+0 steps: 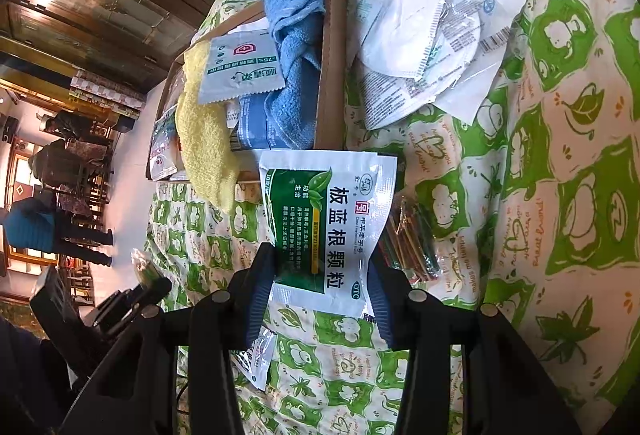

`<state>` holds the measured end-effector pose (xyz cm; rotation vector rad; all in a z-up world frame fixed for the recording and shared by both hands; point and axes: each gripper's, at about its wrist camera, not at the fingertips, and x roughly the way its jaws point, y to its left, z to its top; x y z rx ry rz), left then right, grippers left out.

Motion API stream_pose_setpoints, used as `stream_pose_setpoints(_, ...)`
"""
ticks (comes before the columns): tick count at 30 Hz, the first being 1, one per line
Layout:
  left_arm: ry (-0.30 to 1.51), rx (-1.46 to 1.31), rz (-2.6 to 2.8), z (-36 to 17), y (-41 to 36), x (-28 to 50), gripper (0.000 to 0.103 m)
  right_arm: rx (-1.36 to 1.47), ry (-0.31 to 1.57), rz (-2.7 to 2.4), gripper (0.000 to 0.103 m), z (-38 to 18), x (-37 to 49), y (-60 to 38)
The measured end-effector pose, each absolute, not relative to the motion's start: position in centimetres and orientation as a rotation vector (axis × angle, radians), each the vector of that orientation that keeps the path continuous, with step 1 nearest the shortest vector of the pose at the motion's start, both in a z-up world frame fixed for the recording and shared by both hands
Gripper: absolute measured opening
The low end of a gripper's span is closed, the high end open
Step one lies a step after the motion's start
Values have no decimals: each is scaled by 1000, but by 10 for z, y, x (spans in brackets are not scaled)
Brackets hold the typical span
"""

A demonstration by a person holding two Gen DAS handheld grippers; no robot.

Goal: Organize soft objects
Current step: 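Lift the stick bag and granule sachet and carry them toward the box lid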

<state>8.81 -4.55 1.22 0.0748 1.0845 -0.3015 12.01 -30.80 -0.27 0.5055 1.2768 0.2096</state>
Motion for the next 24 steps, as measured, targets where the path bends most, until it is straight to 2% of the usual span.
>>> stream_pose_setpoints(10, 1092, 90, -299, 17, -48, 99, 16, 469, 1284, 210, 44, 0, 131, -298)
stream_pose_setpoints(24, 1078, 105, -318, 32, -53, 141, 16, 416, 1210, 222, 44, 41, 192, -284)
